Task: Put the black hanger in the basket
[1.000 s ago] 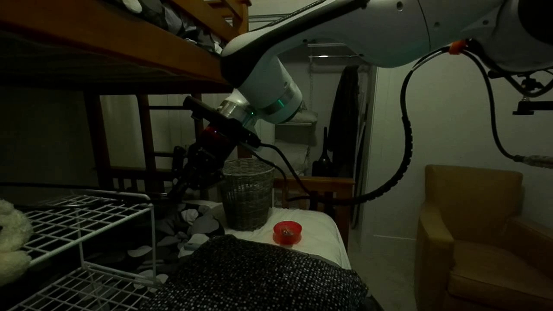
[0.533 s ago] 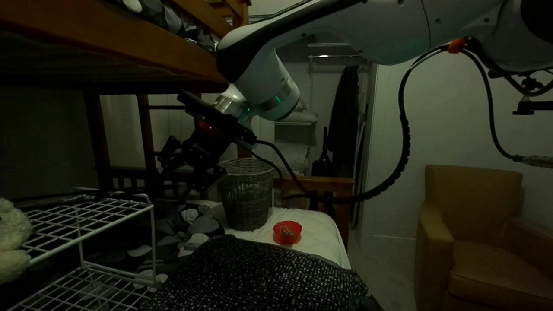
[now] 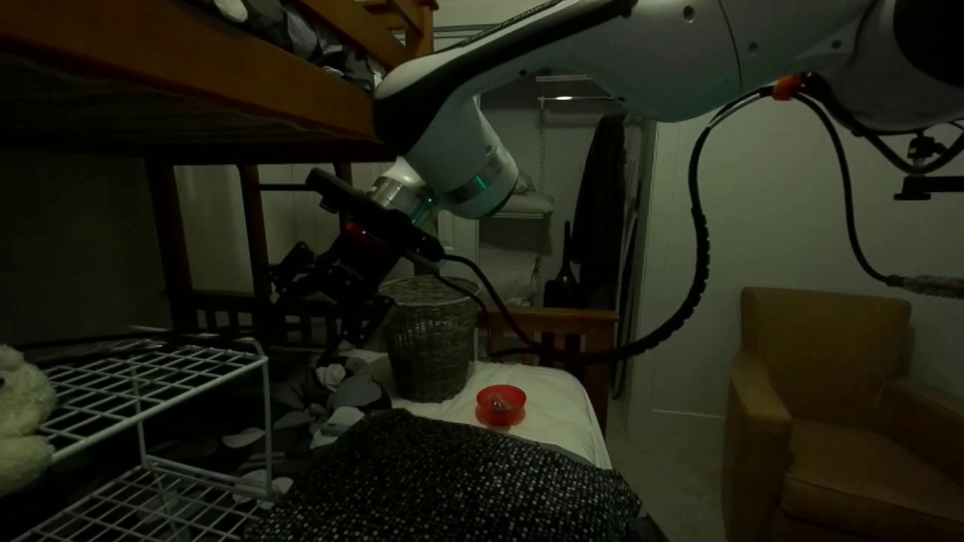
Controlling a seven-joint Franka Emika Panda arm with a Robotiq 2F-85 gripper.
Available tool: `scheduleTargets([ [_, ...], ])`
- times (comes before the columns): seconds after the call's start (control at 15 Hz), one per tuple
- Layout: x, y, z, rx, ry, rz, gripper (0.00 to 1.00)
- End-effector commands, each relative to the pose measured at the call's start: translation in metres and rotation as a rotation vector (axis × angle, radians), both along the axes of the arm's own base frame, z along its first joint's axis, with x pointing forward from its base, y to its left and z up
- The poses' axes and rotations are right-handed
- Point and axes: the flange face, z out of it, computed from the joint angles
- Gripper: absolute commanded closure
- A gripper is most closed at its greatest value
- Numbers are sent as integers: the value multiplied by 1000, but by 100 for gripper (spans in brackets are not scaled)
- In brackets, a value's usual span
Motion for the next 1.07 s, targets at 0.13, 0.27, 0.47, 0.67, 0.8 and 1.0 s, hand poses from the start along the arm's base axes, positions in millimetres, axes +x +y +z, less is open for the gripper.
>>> scheduleTargets([
  [0.13,7,2,-5,9,6,-33,61],
  [0.27,10,1,-3,20,-8,-49,77],
  [0.47,12,1,0,33,-34,-72,97],
  [0.67,15,-7,8,27,-60,-89,95],
  [0.8,14,-19,18,22,-69,-77,97],
  [1.0,12,-55,56,77,-142,-121,100],
])
